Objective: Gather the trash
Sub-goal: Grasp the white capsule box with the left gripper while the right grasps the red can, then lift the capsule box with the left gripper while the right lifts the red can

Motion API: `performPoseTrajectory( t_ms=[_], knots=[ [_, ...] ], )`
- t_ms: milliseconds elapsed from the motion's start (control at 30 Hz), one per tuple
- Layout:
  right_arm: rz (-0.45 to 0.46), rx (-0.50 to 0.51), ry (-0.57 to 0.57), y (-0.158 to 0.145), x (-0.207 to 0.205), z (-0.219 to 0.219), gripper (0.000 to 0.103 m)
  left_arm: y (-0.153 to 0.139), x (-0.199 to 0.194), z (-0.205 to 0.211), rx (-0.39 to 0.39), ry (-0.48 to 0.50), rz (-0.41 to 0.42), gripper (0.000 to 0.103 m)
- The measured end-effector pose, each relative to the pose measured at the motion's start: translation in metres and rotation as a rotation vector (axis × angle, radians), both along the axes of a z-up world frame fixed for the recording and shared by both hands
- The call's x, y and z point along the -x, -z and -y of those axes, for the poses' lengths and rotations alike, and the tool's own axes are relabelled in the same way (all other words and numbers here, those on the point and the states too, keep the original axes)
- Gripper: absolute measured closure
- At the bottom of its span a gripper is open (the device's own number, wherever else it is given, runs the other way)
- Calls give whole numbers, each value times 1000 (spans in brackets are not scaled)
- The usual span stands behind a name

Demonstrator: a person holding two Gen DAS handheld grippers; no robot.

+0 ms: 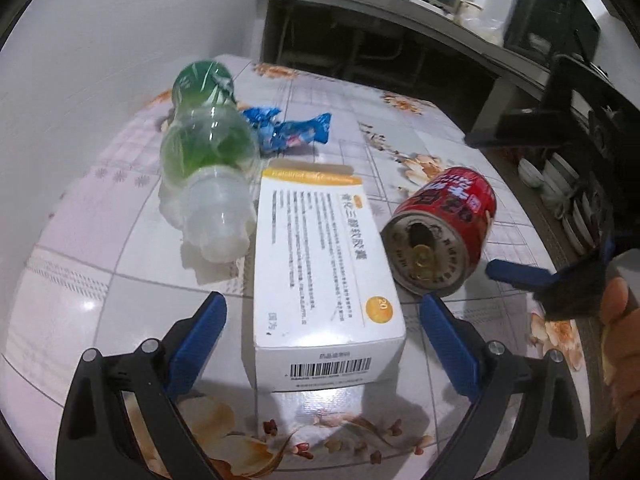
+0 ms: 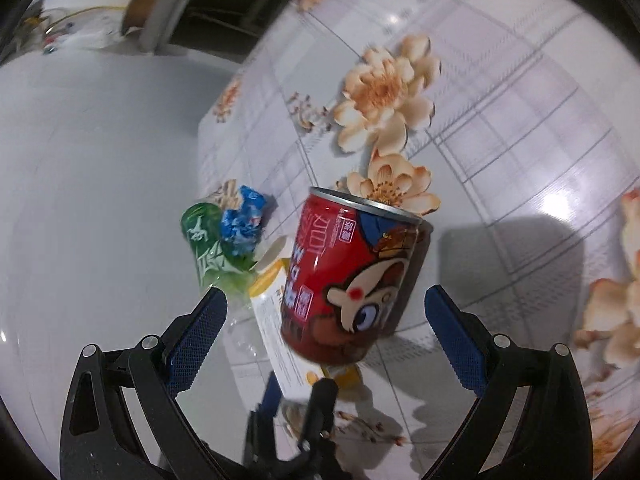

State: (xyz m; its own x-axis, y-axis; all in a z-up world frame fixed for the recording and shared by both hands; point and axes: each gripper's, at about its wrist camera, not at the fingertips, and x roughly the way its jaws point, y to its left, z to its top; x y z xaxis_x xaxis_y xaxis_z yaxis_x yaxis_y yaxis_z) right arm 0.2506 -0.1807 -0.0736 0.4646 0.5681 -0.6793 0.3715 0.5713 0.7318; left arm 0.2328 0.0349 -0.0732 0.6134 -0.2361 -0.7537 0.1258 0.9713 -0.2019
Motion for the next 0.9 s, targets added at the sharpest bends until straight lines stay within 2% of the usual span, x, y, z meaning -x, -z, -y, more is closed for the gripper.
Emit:
performPoseTrajectory(
  t_ms=[33,133,267,367,467,533,667,833,900],
  knots=[
    [-4,3,0,2,-2,-3,8,1,-1,0,1,-2,-2,9],
    [-5,39,0,3,-4,-7,9,5,0,2,-15,-1,-7,21],
    [-29,35,10,13,-7,-5,22,6,1,6,-25,14,-3,31],
    [-20,10,-3,19,0,1,33,7,3,7,-24,19,-3,32],
    [16,15,-49,14,5,4,39,6,8,8,-16,34,-2,33],
    [47,92,-84,6,14,7,39,6,14,7,-13,59,-3,33],
    [71,174,-173,1,39,18,39,6,37,10,-24,146,-10,33],
    [112,430,-300,-16,93,20,39,4,70,18,-36,270,-30,33],
    [133,501,-317,-17,112,18,37,4,84,21,-42,308,-34,33]
  ],
)
